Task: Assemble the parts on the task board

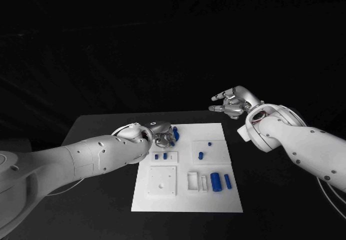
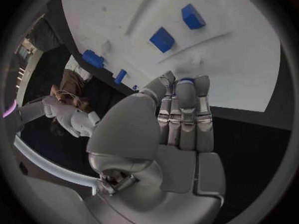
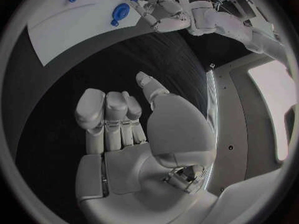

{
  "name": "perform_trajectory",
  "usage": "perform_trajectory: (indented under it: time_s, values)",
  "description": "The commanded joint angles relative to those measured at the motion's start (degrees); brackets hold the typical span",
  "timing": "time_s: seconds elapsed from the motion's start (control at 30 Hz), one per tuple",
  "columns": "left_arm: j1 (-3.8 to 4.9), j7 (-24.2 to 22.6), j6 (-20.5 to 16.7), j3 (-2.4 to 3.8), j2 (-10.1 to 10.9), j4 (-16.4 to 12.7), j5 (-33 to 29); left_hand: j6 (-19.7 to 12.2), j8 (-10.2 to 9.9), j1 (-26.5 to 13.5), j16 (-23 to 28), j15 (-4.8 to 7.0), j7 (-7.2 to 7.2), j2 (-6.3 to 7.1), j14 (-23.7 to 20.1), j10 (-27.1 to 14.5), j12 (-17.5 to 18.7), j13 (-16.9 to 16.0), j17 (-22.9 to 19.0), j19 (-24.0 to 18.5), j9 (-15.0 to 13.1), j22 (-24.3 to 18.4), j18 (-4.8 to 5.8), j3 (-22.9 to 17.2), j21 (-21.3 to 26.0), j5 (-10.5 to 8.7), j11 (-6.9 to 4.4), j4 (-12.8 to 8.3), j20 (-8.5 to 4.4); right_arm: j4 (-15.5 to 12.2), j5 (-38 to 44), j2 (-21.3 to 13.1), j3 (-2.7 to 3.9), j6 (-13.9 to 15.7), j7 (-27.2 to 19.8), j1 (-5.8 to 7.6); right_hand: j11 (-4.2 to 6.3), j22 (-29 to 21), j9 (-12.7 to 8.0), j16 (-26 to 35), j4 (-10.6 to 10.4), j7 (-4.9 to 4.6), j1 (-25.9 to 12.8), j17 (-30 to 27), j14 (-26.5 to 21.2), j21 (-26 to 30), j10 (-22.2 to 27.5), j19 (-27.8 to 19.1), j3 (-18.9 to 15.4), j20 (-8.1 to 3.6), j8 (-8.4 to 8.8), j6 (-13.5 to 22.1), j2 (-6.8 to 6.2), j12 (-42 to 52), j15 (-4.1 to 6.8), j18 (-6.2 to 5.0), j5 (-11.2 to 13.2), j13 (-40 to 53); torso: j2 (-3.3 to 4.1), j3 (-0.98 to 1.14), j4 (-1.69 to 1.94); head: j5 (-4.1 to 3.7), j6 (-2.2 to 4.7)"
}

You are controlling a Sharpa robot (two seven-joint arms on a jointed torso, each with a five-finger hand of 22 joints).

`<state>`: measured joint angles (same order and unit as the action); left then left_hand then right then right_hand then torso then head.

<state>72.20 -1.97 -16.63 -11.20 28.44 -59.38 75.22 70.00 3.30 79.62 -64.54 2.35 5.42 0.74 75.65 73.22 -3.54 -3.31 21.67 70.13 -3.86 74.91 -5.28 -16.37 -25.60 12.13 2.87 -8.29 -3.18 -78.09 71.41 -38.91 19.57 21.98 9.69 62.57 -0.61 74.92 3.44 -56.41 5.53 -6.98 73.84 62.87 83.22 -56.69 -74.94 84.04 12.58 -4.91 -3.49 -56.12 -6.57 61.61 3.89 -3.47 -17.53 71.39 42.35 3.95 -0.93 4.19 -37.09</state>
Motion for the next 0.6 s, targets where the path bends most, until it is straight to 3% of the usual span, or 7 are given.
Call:
perform_trajectory:
  time_s: [0.03, 0.27, 0.37, 0.6]
  values:
    - [0.12, 0.1, 1.0, 0.92, 1.0, -1.4, -3.6, -0.6, 0.3, -0.4, 0.3, -0.20, -0.09, -0.24, 0.2, -0.6, 0.2, 0.0, 0.1, -0.1, 0.0, 1.1, -0.81, -0.1, -0.2, 0.03, -0.10, -0.2, -0.04, 0.0, 0.4, 0.0, 0.01, -0.6, -0.5, -0.02, 0.22, 7.3, 0.1, 0.1, 0.1, 0.11, -0.1, 0.0, 0.1, 0.3, 0.3, 1.3, -0.3, 0.16, 0.02, -0.3, 0.22, -0.2, -0.15, -1.07, -0.2, 0.0, -0.05, 0.01, 0.07, 0.21, 0.00]
    - [1.12, 1.3, 4.1, 2.27, 4.7, -4.9, -6.0, -0.9, 0.3, -0.6, 0.5, -0.29, -0.05, -0.07, 0.1, -0.9, 0.2, 0.0, 0.1, -0.3, 0.0, 1.1, -0.82, -0.1, -0.1, -0.15, 0.01, -0.1, 0.08, 0.0, 0.4, -0.3, 0.01, -0.7, -0.4, -0.02, 0.22, 7.3, 0.1, 0.1, 0.1, 0.11, -0.1, 0.0, 0.1, 0.3, 0.3, 1.3, -0.3, 0.16, 0.02, -0.3, 0.22, -0.2, -0.15, -1.07, -0.2, 0.0, -0.03, 0.01, 0.20, 0.44, 0.03]
    - [1.67, 1.9, 5.5, 2.47, 6.1, -6.0, -6.6, -0.9, 0.3, -0.6, 0.5, -0.29, -0.07, -0.03, 0.1, -0.9, 0.2, 0.0, 0.1, -0.3, 0.0, 1.1, -0.82, -0.1, -0.1, -0.20, 0.00, 0.0, 0.09, 0.0, 0.4, -0.4, 0.01, -0.7, -0.4, -0.02, 0.22, 7.3, 0.1, 0.1, 0.1, 0.11, -0.1, 0.0, 0.1, 0.3, 0.3, 1.3, -0.3, 0.16, 0.02, -0.3, 0.22, -0.2, -0.15, -1.07, -0.2, 0.0, -0.05, -0.06, 0.33, 0.34, -0.07]
    - [2.17, 2.9, 7.9, 2.58, 8.3, -7.3, -7.0, -0.8, 0.3, -0.5, 0.6, -0.29, -0.09, -0.02, 0.1, -0.9, 0.2, 0.0, 0.2, -0.4, 0.0, 1.1, -0.78, 0.1, 0.0, -0.39, -0.02, 0.1, 0.10, 0.0, 0.4, -0.6, 0.01, -0.8, -0.4, -0.02, 0.22, 7.3, 0.1, 0.1, 0.1, 0.10, -0.2, 0.0, 0.1, 0.3, 0.2, 1.3, -0.4, 0.16, 0.02, -0.3, 0.21, -0.2, -0.16, -1.07, -0.2, 0.0, 0.02, -0.06, 0.15, 0.52, -0.20]
